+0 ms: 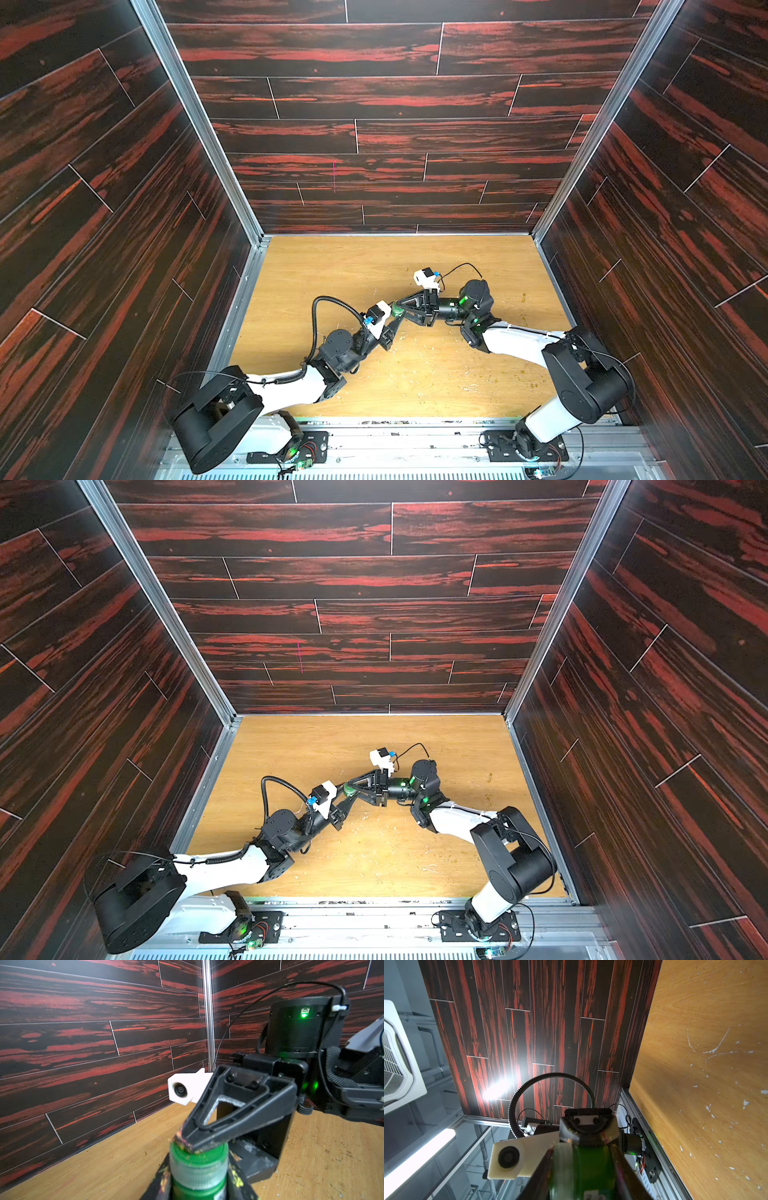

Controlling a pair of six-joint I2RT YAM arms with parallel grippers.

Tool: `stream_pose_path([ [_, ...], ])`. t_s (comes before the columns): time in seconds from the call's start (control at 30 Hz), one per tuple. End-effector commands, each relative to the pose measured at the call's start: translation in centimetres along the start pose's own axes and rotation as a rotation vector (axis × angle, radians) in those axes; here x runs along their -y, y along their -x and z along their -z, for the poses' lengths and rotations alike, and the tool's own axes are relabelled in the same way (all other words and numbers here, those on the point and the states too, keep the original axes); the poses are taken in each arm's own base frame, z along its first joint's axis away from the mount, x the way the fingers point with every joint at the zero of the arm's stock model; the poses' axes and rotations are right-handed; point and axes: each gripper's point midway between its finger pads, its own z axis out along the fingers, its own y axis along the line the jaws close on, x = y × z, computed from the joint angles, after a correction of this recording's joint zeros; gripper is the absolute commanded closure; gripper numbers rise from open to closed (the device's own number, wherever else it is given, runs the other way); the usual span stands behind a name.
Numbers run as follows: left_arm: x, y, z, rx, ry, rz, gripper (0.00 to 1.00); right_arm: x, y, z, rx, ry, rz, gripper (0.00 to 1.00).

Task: Close the paint jar lid
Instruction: Screw the lid onto the paint jar.

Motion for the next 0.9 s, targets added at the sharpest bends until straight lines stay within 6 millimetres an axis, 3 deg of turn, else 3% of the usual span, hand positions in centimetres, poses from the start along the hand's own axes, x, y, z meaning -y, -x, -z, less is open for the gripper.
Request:
stream_pose_path([
  [0.0,-0.7,0.5,-0.9,0.017,0.019,0.010,0.93,-0.9,-0.4,-0.1,-0.029,0.019,0.044,0.65],
  [0.13,-1.0,0.1,-1.1,0.014,0.019,0.039,0.86,-1.0,-0.1,0.2,-0.018,0.011,0.044,0.67],
  [0.3,-1.1,-0.4,-1.3,-0.007,0.009,0.054,0.64,-1.2,0.6,0.4,-0.012,0.000,0.041,0.68],
  [0.5,-1.7,-1.2,-0.8,-0.031,0.019,0.069,0.30,-0.9,1.4,1.2,0.019,-0.025,0.034,0.68],
  [0.67,-2.1,-2.0,-0.8,-0.053,0.008,0.082,0.27,-1.0,2.0,1.6,0.032,-0.026,0.034,0.68],
  [0.87,-2.6,-1.7,-1.7,-0.030,0.009,0.094,0.37,-0.9,2.3,1.6,0.035,-0.034,0.034,0.68],
])
